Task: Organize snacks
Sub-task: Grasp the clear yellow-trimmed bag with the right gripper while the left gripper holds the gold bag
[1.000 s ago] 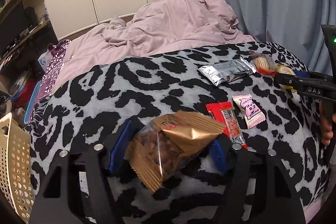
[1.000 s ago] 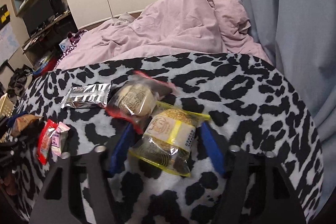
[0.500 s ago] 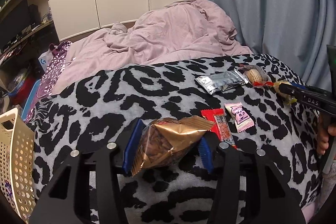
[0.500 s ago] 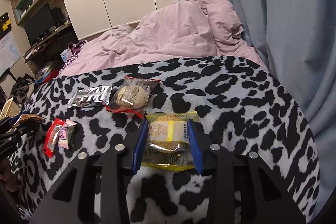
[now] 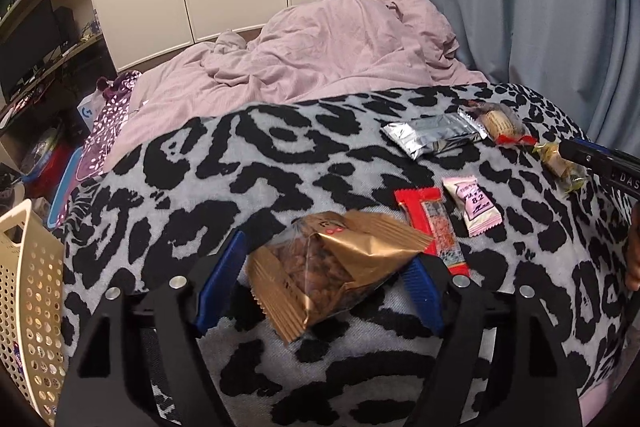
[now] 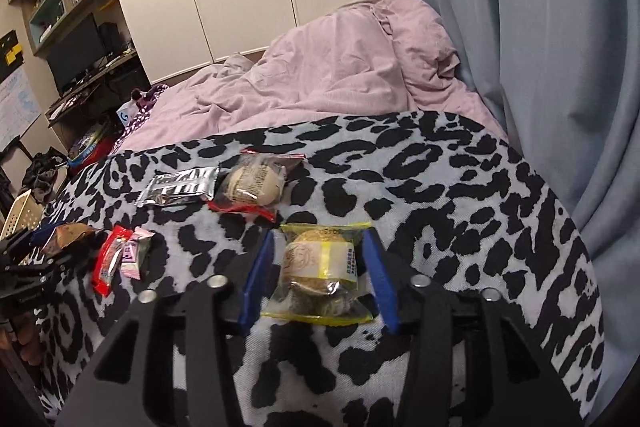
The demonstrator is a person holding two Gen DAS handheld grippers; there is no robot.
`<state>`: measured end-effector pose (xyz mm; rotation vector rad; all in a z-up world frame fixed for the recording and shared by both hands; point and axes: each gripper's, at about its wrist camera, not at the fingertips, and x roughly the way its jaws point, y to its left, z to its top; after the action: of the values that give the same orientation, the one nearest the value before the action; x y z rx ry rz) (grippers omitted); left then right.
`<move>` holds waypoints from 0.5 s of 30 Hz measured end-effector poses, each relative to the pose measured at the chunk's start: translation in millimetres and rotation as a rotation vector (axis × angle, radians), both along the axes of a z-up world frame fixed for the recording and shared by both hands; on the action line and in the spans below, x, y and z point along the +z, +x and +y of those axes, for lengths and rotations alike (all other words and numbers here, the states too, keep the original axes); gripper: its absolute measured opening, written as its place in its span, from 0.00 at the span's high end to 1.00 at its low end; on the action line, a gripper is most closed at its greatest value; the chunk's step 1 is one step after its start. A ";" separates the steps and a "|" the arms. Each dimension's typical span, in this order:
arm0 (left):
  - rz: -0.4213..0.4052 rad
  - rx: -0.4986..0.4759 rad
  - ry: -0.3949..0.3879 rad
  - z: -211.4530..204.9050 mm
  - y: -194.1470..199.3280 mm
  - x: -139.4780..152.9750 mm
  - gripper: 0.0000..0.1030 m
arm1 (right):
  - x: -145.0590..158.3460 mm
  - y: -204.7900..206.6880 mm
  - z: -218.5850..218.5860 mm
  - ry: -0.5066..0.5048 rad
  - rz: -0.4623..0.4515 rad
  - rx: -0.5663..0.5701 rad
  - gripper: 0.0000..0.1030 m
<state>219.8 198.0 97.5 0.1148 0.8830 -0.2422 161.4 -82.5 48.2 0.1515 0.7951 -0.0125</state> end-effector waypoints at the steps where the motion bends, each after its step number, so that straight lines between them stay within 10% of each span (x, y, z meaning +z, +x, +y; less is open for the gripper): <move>1: 0.007 0.000 -0.001 0.1 1.2 -2.1 0.27 | -2.3 3.1 -0.4 0.000 0.008 -0.001 0.52; 10: -0.019 0.005 -0.049 7.6 -7.0 3.6 0.40 | -17.1 25.4 1.2 0.033 0.070 0.014 0.39; 15: -0.044 0.024 -0.085 16.7 -17.6 12.2 0.40 | -16.3 25.7 6.6 0.011 0.065 0.025 0.56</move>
<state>202.3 214.7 109.6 0.0307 0.8285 -0.2531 187.1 -75.9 31.8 0.1525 0.8624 0.0105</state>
